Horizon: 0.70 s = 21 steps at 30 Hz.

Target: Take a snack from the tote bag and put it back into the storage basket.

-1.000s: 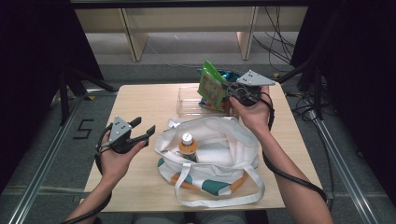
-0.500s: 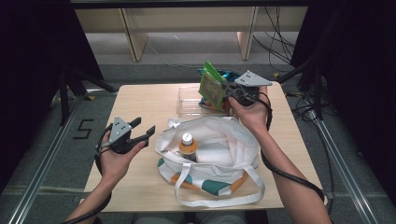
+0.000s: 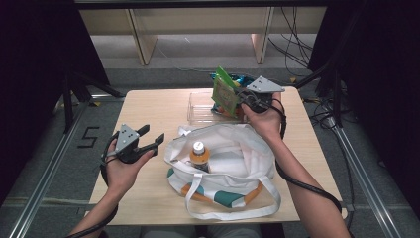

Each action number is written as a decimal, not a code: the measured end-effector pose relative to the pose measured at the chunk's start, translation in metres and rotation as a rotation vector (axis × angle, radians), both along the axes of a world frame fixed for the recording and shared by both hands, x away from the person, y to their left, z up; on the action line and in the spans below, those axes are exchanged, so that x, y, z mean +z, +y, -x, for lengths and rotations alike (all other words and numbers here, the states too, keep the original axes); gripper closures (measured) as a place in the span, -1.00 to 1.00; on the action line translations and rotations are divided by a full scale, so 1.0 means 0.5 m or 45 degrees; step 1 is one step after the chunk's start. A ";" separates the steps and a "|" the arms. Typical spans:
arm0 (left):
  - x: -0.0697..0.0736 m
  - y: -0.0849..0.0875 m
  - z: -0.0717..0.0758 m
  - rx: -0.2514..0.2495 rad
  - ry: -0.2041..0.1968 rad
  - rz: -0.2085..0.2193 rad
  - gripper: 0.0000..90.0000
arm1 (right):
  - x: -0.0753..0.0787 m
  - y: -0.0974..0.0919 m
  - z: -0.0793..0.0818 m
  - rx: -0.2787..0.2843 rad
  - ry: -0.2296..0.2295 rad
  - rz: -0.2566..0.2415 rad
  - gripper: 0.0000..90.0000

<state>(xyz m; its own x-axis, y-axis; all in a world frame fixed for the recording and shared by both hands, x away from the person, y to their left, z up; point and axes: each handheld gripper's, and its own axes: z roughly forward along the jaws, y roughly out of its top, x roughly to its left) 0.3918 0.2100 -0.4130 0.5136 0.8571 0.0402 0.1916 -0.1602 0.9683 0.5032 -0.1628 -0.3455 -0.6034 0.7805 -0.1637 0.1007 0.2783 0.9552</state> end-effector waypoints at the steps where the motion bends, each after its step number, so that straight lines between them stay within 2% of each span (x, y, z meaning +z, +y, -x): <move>1: 0.000 0.000 0.000 -0.001 -0.001 -0.001 -0.19 | 0.000 0.000 -0.001 -0.002 0.002 0.011 1.00; 4: 0.000 0.000 0.000 -0.002 0.000 -0.001 -0.19 | -0.001 0.001 -0.003 -0.001 -0.013 0.008 1.00; 5: -0.001 0.000 0.000 -0.001 0.003 -0.001 -0.19 | -0.004 0.000 -0.006 0.020 -0.007 0.007 1.00; 14: -0.002 -0.003 -0.001 -0.006 0.002 0.003 -0.19 | -0.014 -0.006 -0.013 -0.013 -0.006 0.023 1.00; 16: -0.002 -0.003 -0.001 -0.008 0.005 -0.007 -0.19 | -0.017 -0.004 -0.012 -0.014 0.013 0.010 1.00; 21: -0.001 -0.002 0.000 -0.004 0.007 -0.005 -0.19 | -0.018 -0.003 -0.015 -0.011 -0.005 0.019 1.00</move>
<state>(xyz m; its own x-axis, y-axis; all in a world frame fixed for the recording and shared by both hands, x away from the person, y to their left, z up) 0.3919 0.2090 -0.4137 0.5165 0.8553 0.0406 0.1967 -0.1647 0.9665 0.5109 -0.1643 -0.3547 -0.5960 0.7830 -0.1780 0.0994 0.2919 0.9513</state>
